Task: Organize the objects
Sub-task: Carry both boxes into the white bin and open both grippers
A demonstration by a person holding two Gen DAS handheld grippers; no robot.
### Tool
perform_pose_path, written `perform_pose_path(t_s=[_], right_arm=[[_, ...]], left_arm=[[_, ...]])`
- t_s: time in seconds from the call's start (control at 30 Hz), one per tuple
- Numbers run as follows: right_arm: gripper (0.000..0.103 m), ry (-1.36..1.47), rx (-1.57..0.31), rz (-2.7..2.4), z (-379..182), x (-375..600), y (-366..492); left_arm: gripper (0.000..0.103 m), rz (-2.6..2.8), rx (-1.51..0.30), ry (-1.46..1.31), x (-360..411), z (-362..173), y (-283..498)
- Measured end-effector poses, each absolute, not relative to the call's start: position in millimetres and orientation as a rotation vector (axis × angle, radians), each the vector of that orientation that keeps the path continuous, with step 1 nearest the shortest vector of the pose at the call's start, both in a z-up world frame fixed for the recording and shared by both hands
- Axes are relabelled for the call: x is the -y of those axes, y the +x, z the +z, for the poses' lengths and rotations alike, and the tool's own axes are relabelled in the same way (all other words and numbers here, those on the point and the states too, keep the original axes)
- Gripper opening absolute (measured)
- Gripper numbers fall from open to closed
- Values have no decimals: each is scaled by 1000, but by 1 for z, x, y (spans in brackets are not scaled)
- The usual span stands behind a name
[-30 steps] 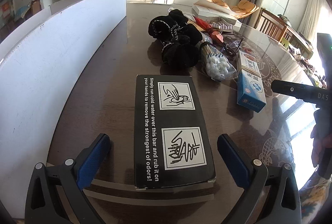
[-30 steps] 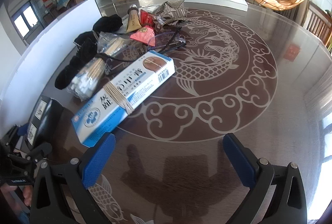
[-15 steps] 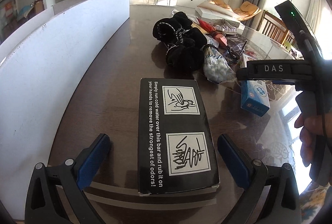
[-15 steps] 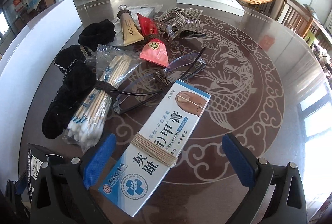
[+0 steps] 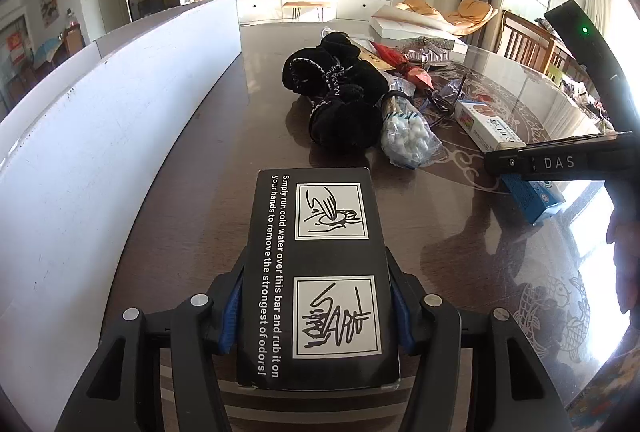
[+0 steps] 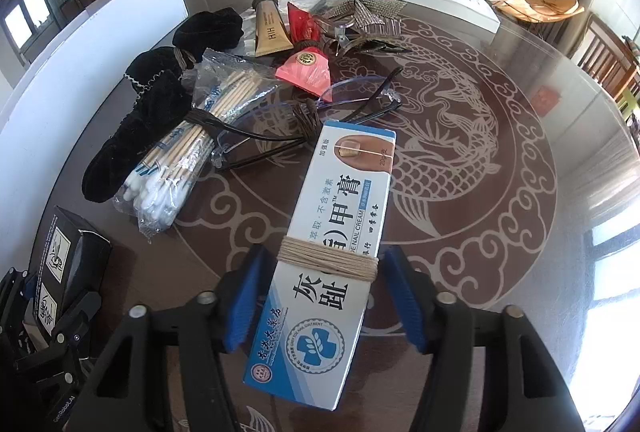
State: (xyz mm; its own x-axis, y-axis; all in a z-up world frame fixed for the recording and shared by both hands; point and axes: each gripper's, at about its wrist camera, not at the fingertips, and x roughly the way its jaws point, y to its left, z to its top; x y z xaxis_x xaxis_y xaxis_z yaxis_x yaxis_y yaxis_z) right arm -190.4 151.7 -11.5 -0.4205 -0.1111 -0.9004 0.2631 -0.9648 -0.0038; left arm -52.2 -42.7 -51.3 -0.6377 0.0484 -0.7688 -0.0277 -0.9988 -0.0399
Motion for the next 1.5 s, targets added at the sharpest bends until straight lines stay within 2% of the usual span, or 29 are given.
perform_pose_path(t_s=[0.1, 0.2, 0.4, 0.5, 0.63, 0.77, 0.9, 1.1, 1.13, 1.17, 1.23, 1.27, 1.43, 1.5], right_arm=[[45, 1536, -54, -2442, -5, -170, -180], [45, 1500, 210, -2370, 8, -194, -168], [45, 1405, 578, -2206, 43, -210, -147], [45, 1347, 676, -2108, 60, -192, -143], [45, 1287, 717, -1985, 81, -146, -145], [45, 1219, 660, -1889, 109, -72, -149], [45, 1149, 543, -1815, 131, 25, -151], [47, 1138, 277, -1844, 108, 151, -149], [52, 1160, 223, -1858, 99, 164, -149], [67, 1180, 183, -1874, 93, 170, -148], [84, 1142, 131, -1933, 88, 164, -142], [89, 1102, 93, -1980, 88, 156, -138], [103, 884, -99, -2253, 85, 73, -116], [103, 836, -171, -2355, 82, 29, -108]], left_arm=[[58, 2796, 148, -1261, 49, -42, -46], [58, 2795, 223, -1182, 54, -28, -35], [58, 2791, 451, -1044, 77, 12, -4], [58, 2825, 530, -954, 96, 40, 15], [58, 2896, 608, -901, 137, 70, 31], [58, 3004, 649, -903, 191, 86, 36], [58, 3113, 665, -1032, 250, 82, 29], [59, 3147, 618, -1378, 303, 46, 3], [63, 3156, 614, -1406, 306, 42, 2], [70, 3172, 606, -1413, 308, 41, 5], [81, 3218, 590, -1352, 302, 43, 14], [87, 3240, 585, -1302, 297, 46, 21], [89, 3201, 553, -1066, 243, 72, 41], [89, 3115, 515, -988, 206, 82, 42]])
